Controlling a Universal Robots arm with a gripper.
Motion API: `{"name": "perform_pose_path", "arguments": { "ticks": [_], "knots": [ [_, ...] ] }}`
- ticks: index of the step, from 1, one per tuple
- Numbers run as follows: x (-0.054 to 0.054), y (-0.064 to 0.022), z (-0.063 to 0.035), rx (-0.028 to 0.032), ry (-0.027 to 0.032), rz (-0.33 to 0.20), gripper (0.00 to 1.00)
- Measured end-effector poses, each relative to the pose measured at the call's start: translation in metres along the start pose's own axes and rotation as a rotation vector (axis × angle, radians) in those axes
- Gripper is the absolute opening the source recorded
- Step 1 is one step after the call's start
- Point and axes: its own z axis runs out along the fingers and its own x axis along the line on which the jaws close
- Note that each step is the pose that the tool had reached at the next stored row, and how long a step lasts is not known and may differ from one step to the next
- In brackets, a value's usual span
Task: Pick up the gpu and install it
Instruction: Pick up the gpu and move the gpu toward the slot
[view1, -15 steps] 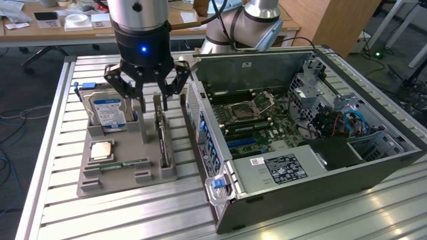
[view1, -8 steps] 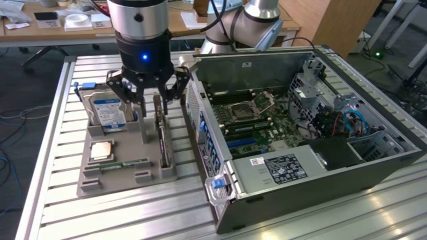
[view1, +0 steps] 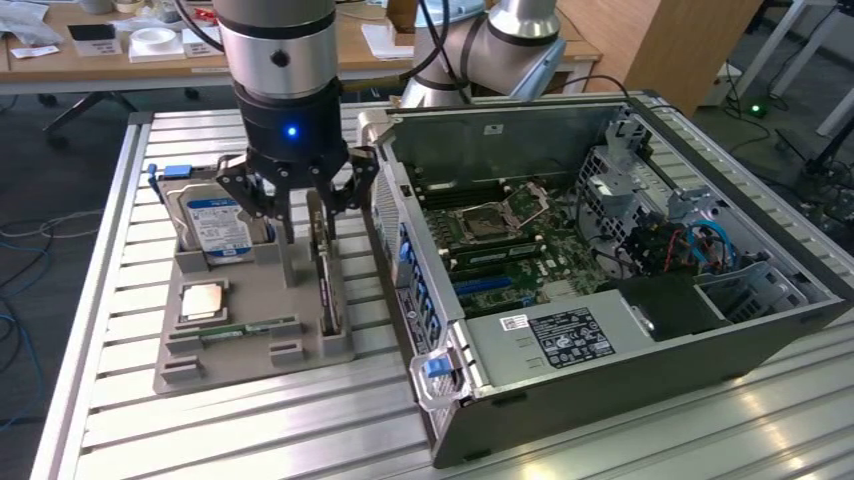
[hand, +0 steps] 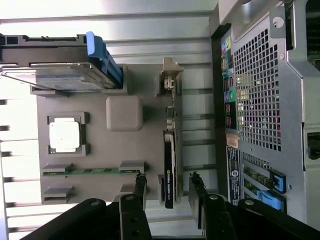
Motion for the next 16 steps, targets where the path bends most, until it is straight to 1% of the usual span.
{"name": "perform_pose_path", "arguments": {
  "ticks": [2,7,16],
  "knots": [
    [0.0,0.0,0.0018,0.0001,0.0,0.0,0.47],
    [0.0,-0.0001,0.0021,0.0,0.0,0.0,0.47],
    [0.0,-0.0001,0.0174,-0.0001,-0.0001,0.0,0.47]
  ]
}}
